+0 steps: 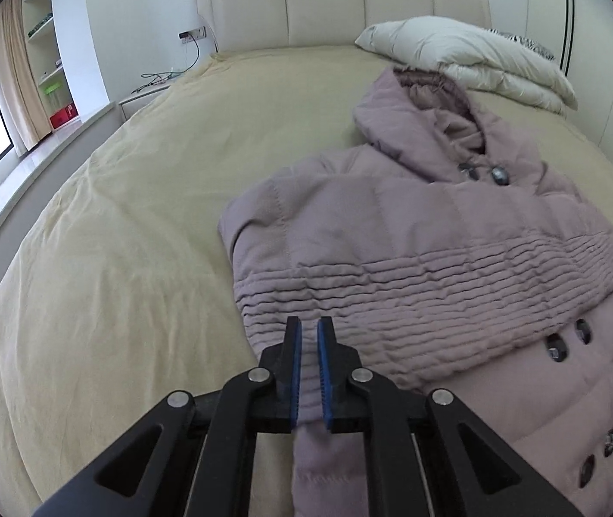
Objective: Fold large clothes
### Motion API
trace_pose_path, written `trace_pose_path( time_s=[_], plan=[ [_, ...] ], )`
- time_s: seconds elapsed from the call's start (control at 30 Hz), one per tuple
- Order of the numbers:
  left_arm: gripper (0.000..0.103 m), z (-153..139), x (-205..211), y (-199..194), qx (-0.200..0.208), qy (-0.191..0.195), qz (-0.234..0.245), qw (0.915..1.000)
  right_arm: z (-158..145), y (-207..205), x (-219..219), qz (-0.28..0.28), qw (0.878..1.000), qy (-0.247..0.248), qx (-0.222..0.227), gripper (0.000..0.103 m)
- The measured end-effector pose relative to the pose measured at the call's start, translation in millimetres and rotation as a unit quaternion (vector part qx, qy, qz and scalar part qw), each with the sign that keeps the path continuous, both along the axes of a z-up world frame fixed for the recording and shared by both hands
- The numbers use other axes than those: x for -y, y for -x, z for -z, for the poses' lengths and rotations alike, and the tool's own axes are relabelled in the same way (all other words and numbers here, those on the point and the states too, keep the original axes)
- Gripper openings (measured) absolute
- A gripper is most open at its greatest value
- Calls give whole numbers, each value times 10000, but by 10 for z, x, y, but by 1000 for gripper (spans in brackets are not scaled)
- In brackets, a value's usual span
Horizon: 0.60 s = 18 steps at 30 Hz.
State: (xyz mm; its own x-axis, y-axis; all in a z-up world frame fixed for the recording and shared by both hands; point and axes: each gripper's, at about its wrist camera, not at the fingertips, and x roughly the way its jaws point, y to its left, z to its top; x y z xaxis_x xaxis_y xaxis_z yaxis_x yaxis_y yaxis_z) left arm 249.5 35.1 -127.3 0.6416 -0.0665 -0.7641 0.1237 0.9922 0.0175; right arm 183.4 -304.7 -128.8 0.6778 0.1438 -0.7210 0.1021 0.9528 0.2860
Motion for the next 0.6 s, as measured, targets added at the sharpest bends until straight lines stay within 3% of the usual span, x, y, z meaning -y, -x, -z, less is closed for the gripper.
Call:
trace_pose_path(
  time_s=[0.07, 0.13, 0.23, 0.3, 0.37, 0.53, 0.6],
  plan=[
    [40, -126, 64, 231, 113, 257, 72, 9996, -126, 384, 313, 342, 9971, -584, 352, 68],
    [53, -206, 209, 466, 204, 549, 335, 9977, -153, 834, 713, 948, 9876, -1115, 571, 72],
    [59, -247, 459, 733, 99, 1038, 768, 9916, -5, 1512, 1335, 2002, 9567, -2063, 462, 73],
    [60, -232, 587, 876, -83, 1372, 908, 9863, 175, 1964, 1686, 2690, 9245, -2677, 351, 73],
    [60, -215, 740, 1000, -243, 1609, 1058, 9810, 377, 2417, 1971, 3404, 8835, -3205, 281, 73],
    [60, -200, 951, 1273, -533, 1896, 1242, 9725, 692, 3243, 2331, 4537, 7717, -4329, 1066, 72],
    [61, -214, 955, 1358, -586, 1973, 1243, 9707, 717, 3354, 2404, 4741, 7514, -4426, 1213, 72]
  ],
)
